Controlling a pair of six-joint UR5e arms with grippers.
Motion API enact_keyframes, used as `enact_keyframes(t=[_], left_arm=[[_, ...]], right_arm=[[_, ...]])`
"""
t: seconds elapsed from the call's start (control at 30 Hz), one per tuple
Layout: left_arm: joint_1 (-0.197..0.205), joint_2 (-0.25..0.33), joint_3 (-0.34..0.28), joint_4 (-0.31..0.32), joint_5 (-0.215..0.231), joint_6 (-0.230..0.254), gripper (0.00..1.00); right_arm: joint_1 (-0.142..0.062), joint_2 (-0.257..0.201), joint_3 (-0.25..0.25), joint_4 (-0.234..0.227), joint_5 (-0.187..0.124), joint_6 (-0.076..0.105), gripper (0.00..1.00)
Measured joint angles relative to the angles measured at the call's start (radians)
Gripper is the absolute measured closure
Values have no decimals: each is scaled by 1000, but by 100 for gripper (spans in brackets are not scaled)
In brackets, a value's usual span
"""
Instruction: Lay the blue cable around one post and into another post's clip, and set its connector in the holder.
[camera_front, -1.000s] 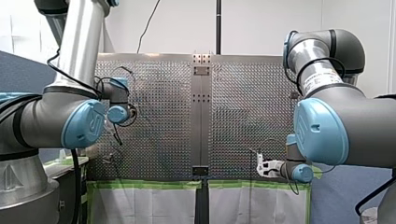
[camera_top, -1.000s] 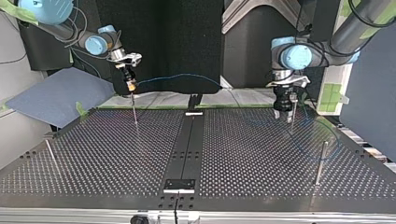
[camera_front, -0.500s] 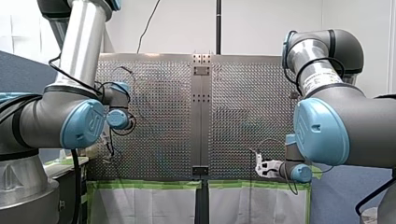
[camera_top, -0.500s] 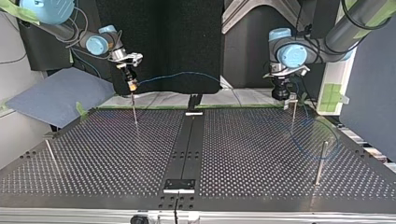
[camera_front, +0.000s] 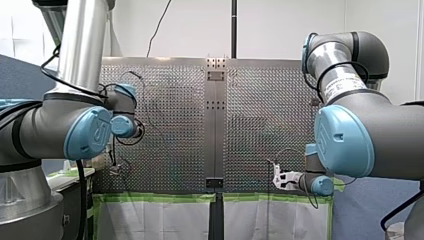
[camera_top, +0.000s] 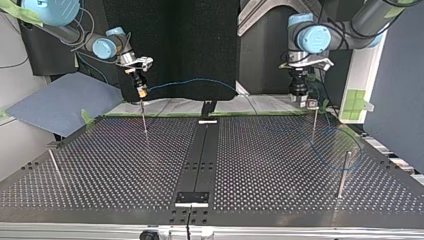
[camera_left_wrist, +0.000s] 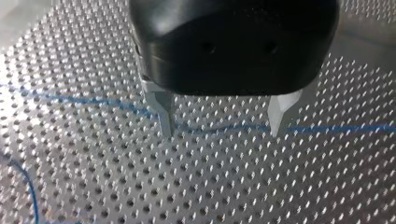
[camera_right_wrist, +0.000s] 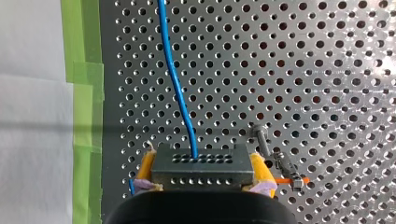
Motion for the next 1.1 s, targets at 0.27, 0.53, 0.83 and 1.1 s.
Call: enact_keyframes(t=[0.27,0.53,0.83,1.1], left_arm=[[-10,71,-71,-38,23,-12,0],[-31,143,-140,-93,44,0,0],[-50,223,-97,-172,0,18,0],[-71,294,-26,-243,-53,44,0]], right_arm=[[-1,0,-1,-8,3,21,98],[-6,0,-4,-6,31,35,98],[-20,0,-5,-10,104,77,98],[-35,0,-5,-9,137,103,98]])
